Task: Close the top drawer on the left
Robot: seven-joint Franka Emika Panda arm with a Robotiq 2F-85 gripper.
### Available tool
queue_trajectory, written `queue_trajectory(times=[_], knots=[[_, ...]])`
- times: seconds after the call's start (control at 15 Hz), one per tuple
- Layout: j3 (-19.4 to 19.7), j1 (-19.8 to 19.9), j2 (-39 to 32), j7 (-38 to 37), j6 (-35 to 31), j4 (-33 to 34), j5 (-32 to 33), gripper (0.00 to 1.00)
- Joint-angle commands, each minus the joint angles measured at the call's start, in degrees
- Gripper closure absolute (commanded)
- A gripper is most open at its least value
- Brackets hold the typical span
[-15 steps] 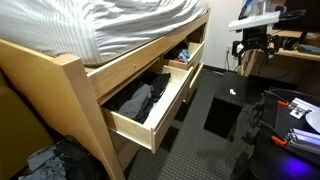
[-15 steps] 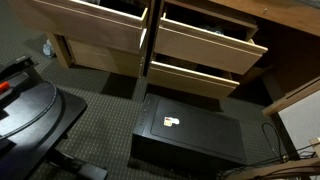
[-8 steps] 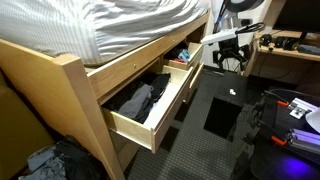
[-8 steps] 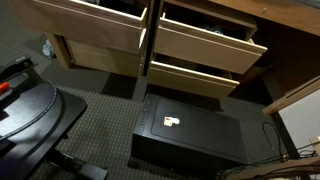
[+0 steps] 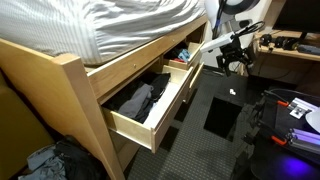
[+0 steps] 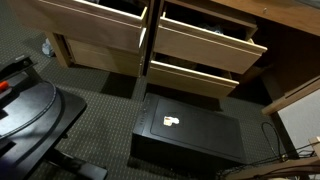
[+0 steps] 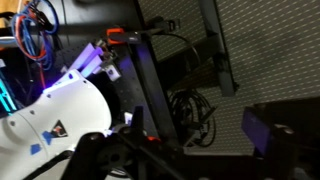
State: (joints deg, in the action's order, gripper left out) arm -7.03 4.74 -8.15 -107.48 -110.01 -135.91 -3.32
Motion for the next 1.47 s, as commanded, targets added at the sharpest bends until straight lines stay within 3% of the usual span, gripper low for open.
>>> queue_trajectory(times=[0.0,0.33,0.4,0.6,1.2,1.4], knots=[[1.18,-6.28,-1.54,-9.52,6.21,2.45,-3.16,0.00],[1.63,-9.73,-1.12,-20.21,6.01,2.49,-6.36,0.00],[1.56,-9.84,-0.14,-16.95,4.55,1.12,-5.08,0.00],[1.67,-10.02,-0.14,-19.04,4.60,1.15,-5.74,0.00],[6.24,-8.85,-7.44,-24.34,31.80,6.08,-6.26,0.00],[6.66,-9.40,-6.34,-23.24,29.30,4.43,-6.05,0.00]])
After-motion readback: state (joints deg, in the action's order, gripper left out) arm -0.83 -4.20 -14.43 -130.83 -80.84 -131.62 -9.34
